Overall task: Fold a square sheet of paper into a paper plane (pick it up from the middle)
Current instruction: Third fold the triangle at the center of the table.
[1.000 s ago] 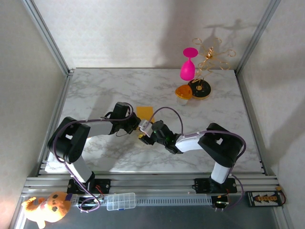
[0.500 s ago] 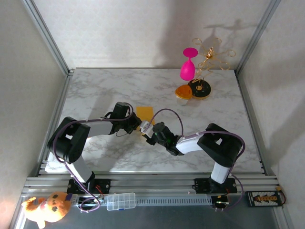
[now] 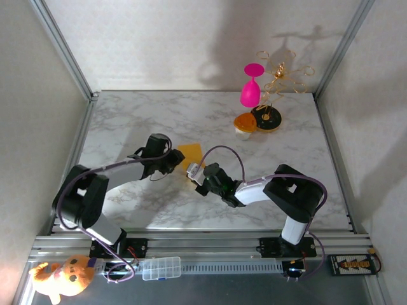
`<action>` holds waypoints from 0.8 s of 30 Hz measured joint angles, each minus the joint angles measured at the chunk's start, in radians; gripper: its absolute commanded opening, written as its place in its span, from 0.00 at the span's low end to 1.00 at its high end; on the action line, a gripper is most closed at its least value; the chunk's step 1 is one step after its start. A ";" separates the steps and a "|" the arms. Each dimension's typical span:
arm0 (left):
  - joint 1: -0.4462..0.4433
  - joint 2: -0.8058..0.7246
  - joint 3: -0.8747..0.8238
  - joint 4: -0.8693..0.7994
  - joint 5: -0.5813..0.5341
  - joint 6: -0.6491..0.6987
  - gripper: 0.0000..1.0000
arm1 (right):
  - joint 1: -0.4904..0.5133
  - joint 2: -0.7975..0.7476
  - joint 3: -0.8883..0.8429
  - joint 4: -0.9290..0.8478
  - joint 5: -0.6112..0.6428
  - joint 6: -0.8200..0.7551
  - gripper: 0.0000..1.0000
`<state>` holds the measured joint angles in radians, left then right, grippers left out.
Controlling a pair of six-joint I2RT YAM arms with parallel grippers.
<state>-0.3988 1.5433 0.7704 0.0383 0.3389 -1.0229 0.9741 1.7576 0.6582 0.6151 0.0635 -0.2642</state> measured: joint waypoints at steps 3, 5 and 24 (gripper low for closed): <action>0.008 -0.058 0.000 0.001 -0.042 0.024 0.32 | 0.000 -0.007 0.000 -0.035 -0.064 0.040 0.00; 0.006 -0.063 0.004 0.008 -0.046 0.040 0.28 | 0.000 -0.014 0.000 -0.056 -0.110 0.076 0.00; -0.037 0.233 0.142 -0.097 -0.049 0.180 0.01 | -0.072 -0.009 0.069 -0.145 -0.353 0.348 0.00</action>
<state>-0.4355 1.7763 0.9119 -0.0582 0.2897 -0.8429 0.9016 1.7489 0.7277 0.4702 -0.2897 0.0841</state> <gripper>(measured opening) 0.047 0.056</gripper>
